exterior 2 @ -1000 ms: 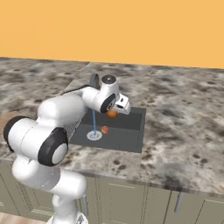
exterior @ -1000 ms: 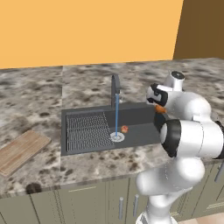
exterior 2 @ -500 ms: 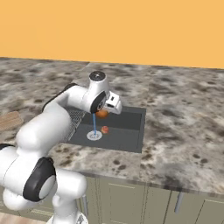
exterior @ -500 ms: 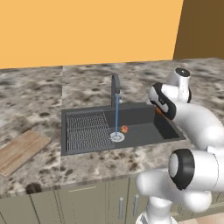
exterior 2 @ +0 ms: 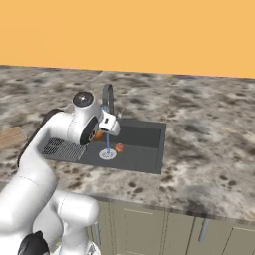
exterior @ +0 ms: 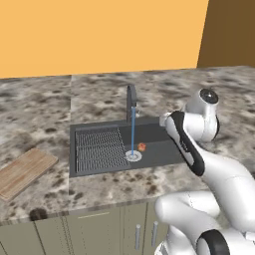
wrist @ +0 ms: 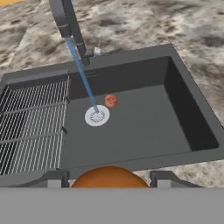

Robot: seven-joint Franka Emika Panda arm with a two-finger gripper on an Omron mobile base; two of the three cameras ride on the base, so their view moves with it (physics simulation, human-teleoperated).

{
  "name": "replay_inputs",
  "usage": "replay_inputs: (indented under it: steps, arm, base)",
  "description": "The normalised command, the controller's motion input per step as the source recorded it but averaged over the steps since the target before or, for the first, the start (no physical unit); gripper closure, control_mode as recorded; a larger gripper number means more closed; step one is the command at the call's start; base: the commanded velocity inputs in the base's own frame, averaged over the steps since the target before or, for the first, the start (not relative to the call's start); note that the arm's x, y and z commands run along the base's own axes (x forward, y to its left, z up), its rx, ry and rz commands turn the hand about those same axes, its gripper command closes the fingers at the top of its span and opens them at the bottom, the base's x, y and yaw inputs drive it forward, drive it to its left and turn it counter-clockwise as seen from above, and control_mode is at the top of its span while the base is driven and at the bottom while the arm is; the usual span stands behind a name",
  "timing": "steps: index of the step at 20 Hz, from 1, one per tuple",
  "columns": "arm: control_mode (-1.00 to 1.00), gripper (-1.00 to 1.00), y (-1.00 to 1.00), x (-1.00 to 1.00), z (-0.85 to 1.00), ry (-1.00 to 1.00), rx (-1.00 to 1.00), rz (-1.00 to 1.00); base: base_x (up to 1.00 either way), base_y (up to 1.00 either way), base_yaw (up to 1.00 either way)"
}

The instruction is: Pick the tangerine, peach from the sink and place them on the cutting board to airdry. Then turn off the sink faucet.

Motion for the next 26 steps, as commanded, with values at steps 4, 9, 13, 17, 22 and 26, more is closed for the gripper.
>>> replay_inputs:
  steps: [4,9,13,17,22,26]
  arm:
    - [-1.0,1.0,0.66,-0.43,0.32,-0.16,0.0,0.05]
    - [-1.0,1.0,0.57,-0.21,0.55,-0.05,0.0,0.09]
    - [-1.0,1.0,0.58,-0.08,0.55,0.0,0.0,0.11]
    - [-1.0,1.0,0.59,-0.16,0.4,-0.01,0.0,0.07]
    - [-1.0,1.0,0.57,-0.49,0.04,-0.07,-0.06,0.0]
    - [-1.0,1.0,0.45,-0.64,0.0,-0.03,-0.01,0.0]
  base:
    - [0.0,0.0,0.0]
    - [0.0,0.0,0.0]
    - [0.0,0.0,0.0]
    - [0.0,0.0,0.0]
    - [0.0,0.0,0.0]
    - [0.0,0.0,0.0]
